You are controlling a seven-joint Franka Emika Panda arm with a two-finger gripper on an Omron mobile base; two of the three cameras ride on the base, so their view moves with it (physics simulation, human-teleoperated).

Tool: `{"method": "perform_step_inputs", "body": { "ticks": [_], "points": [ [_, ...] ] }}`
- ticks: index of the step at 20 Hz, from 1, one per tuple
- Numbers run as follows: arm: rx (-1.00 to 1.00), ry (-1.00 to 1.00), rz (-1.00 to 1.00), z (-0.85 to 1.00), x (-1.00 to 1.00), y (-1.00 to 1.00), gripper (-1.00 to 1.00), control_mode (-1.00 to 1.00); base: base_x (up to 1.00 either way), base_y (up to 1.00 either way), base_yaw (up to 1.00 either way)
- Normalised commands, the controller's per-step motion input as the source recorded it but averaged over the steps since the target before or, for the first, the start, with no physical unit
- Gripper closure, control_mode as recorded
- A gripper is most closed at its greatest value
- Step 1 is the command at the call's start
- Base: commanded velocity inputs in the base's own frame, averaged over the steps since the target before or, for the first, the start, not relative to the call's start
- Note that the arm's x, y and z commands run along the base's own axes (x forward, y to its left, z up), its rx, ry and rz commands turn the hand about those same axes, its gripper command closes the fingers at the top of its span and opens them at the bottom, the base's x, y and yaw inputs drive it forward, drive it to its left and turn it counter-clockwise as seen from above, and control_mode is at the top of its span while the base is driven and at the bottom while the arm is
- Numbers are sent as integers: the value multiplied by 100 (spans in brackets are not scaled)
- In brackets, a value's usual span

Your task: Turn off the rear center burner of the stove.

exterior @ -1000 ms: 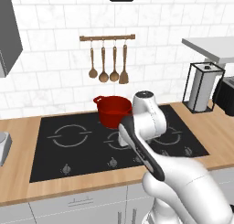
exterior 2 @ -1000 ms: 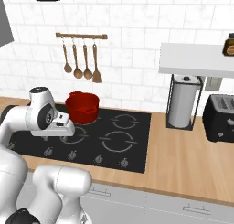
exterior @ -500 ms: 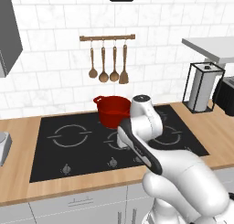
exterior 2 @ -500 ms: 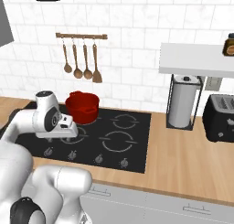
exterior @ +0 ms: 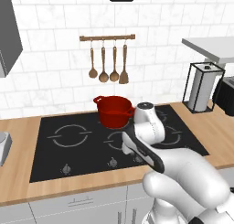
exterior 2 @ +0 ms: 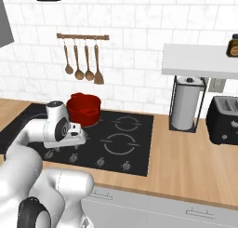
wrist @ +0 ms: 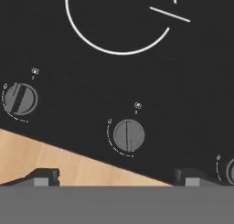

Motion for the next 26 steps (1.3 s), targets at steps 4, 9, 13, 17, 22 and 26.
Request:
{"method": "perform_step_inputs", "body": {
  "ticks": [4,9,13,17,22,26],
  "points": [
    [0,0,13,-45,14,-6,-100,-100,0,0,0],
    [1,0,10,-39,19,0,-100,-100,0,0,0],
    [0,0,3,-30,18,-12,-100,-100,0,0,0],
    [0,1,0,-25,2,-21,-100,-100,0,0,0],
    [0,5,0,-12,-4,-5,-100,-100,0,0,0],
    [0,1,0,-20,-42,0,-100,-100,0,0,0]
  ]
}}
